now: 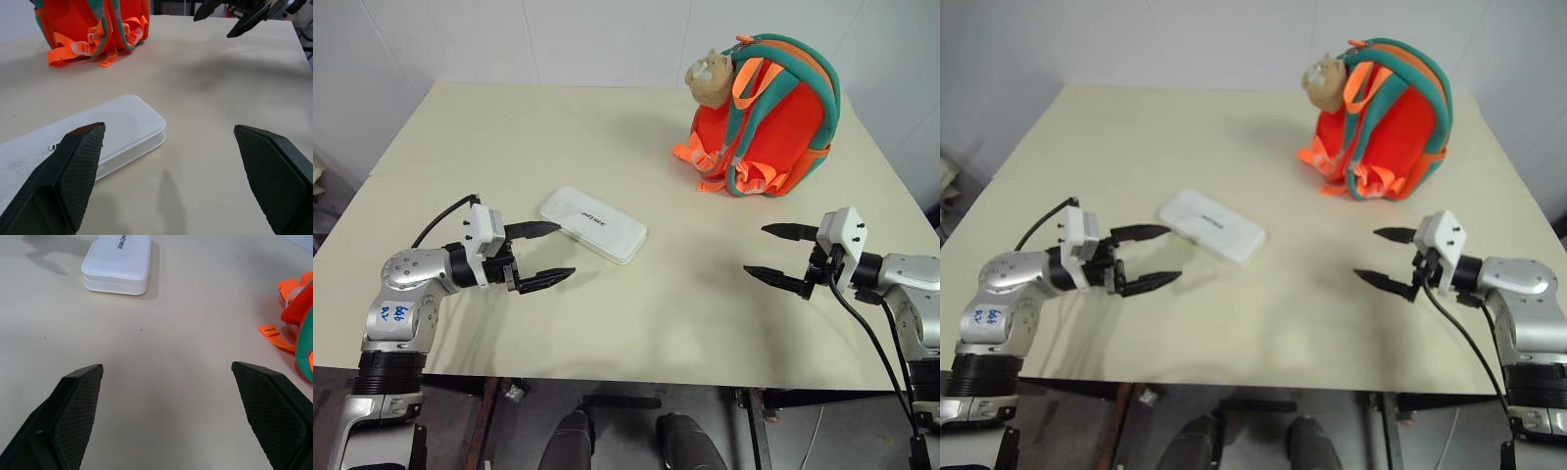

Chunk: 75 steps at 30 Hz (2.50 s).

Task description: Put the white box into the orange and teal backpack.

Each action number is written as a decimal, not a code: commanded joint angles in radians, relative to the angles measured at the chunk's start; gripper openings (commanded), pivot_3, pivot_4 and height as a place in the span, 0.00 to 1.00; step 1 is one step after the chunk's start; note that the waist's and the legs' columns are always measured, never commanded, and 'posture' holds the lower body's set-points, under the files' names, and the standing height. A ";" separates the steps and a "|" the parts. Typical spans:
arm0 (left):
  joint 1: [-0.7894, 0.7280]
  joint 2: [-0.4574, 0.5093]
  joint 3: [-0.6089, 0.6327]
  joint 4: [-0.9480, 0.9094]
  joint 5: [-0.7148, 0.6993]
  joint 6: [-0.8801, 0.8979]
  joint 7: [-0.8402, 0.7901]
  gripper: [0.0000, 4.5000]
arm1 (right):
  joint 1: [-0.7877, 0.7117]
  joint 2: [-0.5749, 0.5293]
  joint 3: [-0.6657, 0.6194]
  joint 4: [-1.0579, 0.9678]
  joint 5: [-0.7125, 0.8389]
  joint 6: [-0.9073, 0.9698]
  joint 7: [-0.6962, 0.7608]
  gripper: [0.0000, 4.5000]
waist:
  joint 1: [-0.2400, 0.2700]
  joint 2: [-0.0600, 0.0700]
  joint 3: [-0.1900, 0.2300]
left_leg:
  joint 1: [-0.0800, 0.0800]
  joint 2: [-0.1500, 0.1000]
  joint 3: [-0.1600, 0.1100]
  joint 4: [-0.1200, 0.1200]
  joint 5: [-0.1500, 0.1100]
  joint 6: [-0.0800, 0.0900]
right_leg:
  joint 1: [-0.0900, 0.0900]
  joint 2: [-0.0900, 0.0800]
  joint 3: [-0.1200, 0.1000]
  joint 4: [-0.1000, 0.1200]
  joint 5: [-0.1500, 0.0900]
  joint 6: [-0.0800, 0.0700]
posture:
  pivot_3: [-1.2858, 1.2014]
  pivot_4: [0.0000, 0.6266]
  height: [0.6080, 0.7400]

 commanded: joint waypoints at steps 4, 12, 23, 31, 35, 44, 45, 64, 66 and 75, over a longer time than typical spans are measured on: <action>-0.063 0.004 0.005 0.046 0.027 -0.061 -0.005 1.00 | -0.057 0.005 0.022 -0.044 -0.009 0.039 -0.037 0.99 | -0.003 0.000 0.000 | 0.000 0.000 0.000 0.001 0.000 0.000 | 0.000 0.000 0.000 0.001 0.000 0.000 | 0.52 0.24 1.00; -0.144 0.079 0.050 0.283 0.112 -0.197 0.020 0.67 | -0.149 0.132 0.166 -0.137 -0.083 0.177 -0.196 0.58 | -0.007 0.000 0.000 | -0.002 0.000 0.001 0.001 0.001 -0.001 | -0.006 0.001 0.001 0.006 0.000 -0.001 | 0.52 0.24 1.00; -0.535 0.052 -0.048 0.981 0.431 -0.414 0.396 0.01 | -0.239 0.385 0.315 0.041 -0.247 0.166 -0.411 0.00 | 0.002 -0.001 0.000 | -0.003 -0.002 0.000 0.003 0.003 -0.001 | -0.009 0.000 0.001 0.012 -0.001 -0.001 | 0.52 0.24 1.00; -0.653 -0.083 -0.102 1.179 0.530 -0.405 0.541 0.01 | -0.280 0.514 0.365 0.114 -0.314 0.174 -0.504 0.00 | -0.007 -0.001 0.000 | -0.007 -0.002 0.001 0.002 0.003 -0.002 | -0.015 0.001 0.000 0.016 -0.001 0.000 | 0.52 0.24 1.00; -0.663 -0.123 -0.104 1.207 0.554 -0.399 0.587 0.01 | -0.295 0.582 0.380 0.124 -0.333 0.180 -0.535 0.00 | -0.019 -0.002 0.000 | -0.007 -0.001 0.001 0.002 0.004 -0.002 | -0.016 0.001 0.000 0.018 -0.001 0.000 | 0.52 0.24 1.00; -0.601 -0.128 -0.056 1.154 0.494 -0.458 0.335 0.01 | -0.259 0.579 0.384 0.046 -0.329 0.223 -0.502 0.00 | -0.024 -0.002 -0.001 | -0.007 -0.002 0.001 0.003 0.005 -0.003 | -0.015 0.001 0.000 0.019 -0.001 0.000 | 0.52 0.24 1.00; -0.585 -0.124 -0.054 1.140 0.487 -0.461 0.303 0.01 | -0.253 0.568 0.380 0.036 -0.326 0.228 -0.495 0.00 | -0.025 -0.002 -0.001 | -0.006 -0.002 0.001 0.002 0.005 -0.003 | -0.015 0.001 0.000 0.019 -0.001 0.000 | 0.52 0.24 1.00; -0.073 -0.225 -0.134 0.259 0.327 -0.098 0.176 0.01 | -0.083 0.208 0.262 -0.281 -0.217 0.428 -0.293 0.00 | 0.003 -0.002 -0.001 | -0.006 -0.002 0.000 0.003 0.005 -0.002 | -0.012 -0.001 0.000 0.016 -0.001 -0.001 | 0.52 0.24 1.00; -0.043 -0.223 -0.141 0.173 0.319 -0.038 0.187 0.01 | -0.052 0.152 0.247 -0.283 -0.211 0.433 -0.267 0.00 | 0.002 -0.002 -0.001 | -0.006 -0.002 0.000 0.003 0.005 -0.002 | -0.012 -0.001 0.000 0.016 -0.001 -0.001 | 0.52 0.24 1.00; -0.010 -0.195 -0.140 0.028 0.298 0.082 0.196 0.01 | 0.026 -0.004 0.208 -0.149 -0.236 0.384 -0.234 0.00 | 0.000 -0.002 -0.001 | -0.001 -0.002 0.000 0.003 0.005 -0.002 | -0.007 0.000 0.000 0.015 0.000 -0.001 | 0.52 0.24 1.00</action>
